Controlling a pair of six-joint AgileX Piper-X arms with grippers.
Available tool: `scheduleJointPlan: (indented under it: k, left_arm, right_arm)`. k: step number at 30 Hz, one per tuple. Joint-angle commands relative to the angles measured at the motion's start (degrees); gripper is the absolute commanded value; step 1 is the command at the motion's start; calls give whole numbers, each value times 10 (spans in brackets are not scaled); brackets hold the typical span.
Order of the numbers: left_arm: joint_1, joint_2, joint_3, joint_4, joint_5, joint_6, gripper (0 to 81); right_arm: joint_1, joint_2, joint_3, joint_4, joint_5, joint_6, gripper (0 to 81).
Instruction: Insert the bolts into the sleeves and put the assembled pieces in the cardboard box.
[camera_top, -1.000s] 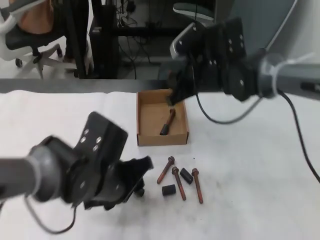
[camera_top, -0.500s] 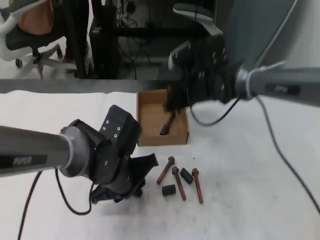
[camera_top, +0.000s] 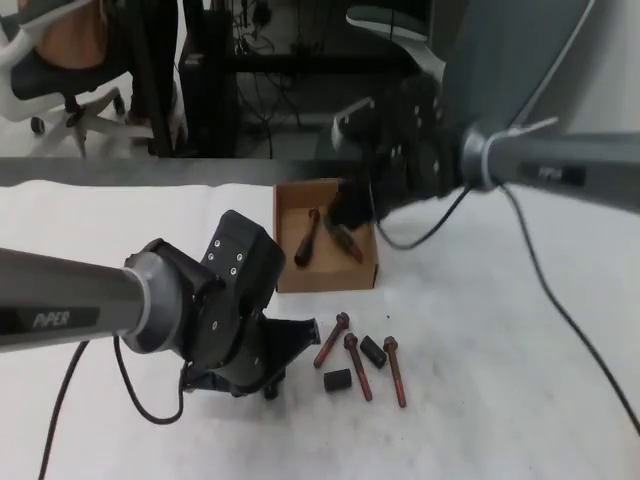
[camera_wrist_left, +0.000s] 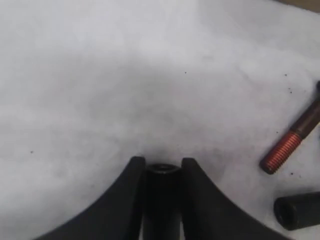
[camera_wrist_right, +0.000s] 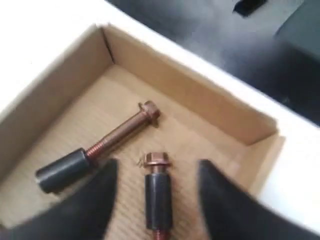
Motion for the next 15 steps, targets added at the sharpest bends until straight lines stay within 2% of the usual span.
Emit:
scheduleJointPlan:
  k: [1, 5, 8, 12, 15]
  left_arm:
    - [-3, -30, 3, 6, -6, 46, 17]
    - [-6, -72, 3, 5, -6, 96, 17]
    - [-6, -92, 3, -16, 32, 187, 17]
    - [-6, -96, 3, -9, 43, 267, 17]
    - [-19, -107, 5, -35, 41, 318, 17]
  right_arm:
    - [0, -50, -10, 47, 18, 4, 668]
    - [0, -82, -10, 101, 18, 10, 659]
    - [0, -107, -10, 241, 22, 19, 659]
    - [4, -110, -8, 404, 26, 23, 659]
    - [7, -109, 17, 430, 35, 43, 659]
